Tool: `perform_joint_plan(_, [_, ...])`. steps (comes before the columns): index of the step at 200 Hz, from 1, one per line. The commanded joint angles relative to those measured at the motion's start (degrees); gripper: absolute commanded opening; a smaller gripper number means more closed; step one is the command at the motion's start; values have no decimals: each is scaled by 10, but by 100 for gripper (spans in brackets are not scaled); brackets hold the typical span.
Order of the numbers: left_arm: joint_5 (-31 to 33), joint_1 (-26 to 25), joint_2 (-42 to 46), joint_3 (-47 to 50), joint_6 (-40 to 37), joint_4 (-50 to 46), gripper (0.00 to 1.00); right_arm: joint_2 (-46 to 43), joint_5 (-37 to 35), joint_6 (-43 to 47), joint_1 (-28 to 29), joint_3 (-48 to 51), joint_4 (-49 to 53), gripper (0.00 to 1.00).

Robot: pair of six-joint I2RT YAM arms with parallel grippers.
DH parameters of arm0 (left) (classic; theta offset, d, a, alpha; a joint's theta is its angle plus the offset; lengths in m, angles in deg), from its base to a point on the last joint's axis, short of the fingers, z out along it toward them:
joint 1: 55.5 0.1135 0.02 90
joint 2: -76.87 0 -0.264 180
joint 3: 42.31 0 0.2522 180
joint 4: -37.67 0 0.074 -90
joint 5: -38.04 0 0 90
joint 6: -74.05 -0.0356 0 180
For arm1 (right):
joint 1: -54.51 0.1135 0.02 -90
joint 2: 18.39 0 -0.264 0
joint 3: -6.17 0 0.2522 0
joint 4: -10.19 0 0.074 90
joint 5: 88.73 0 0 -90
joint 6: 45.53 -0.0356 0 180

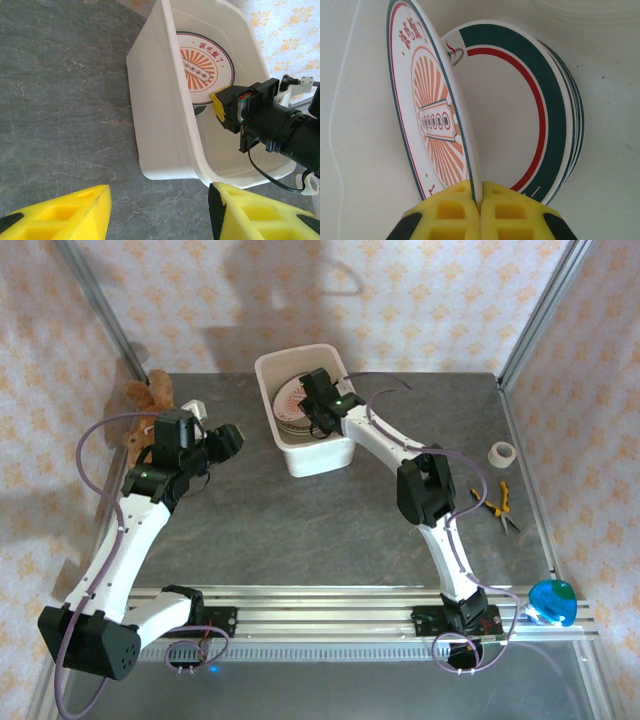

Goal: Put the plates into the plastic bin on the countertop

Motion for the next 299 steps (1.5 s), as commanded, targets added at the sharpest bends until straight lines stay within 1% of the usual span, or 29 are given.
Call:
perform_joint_plan(1, [17,6,5,6,-12,-10,55,17,-22,-29,3,-34,21,0])
perform_joint_plan(30, [22,6,5,8,-11,-11,55,40,6,-47,3,-56,29,0])
perform_joint_plan(53, [24,6,6,9,-9,-11,55,51,18,-61,3,-73,46,10])
perform_joint_plan(69, [28,6,11,12,-7,-12,55,48,19,-59,4,-73,54,11])
perform_joint_plan(115, [34,6,21,30,-4,-2,55,35,30,-66,3,-47,56,13])
perform_joint_plan(122, [33,6,21,31,12,0,55,35,31,-67,4,-45,58,13])
perform_joint_plan(156, [32,6,22,32,17,1,55,40,43,-76,-1,-41,60,14])
perform_joint_plan(201, [36,6,26,40,23,4,55,32,46,-72,-1,-13,48,21])
perform_joint_plan(231, [34,6,24,42,25,6,55,42,51,-69,-5,-19,44,30])
perform_joint_plan(245, [33,6,24,42,25,8,55,42,48,-65,-6,-21,46,33])
perform_joint_plan(261, [33,6,24,42,25,8,55,34,46,-59,-7,-20,46,39])
perform_joint_plan(285, [33,6,23,42,24,10,55,10,35,-39,-5,-22,43,56])
perform_joint_plan(299, [31,6,19,41,23,11,55,-5,13,-17,-4,-35,55,72])
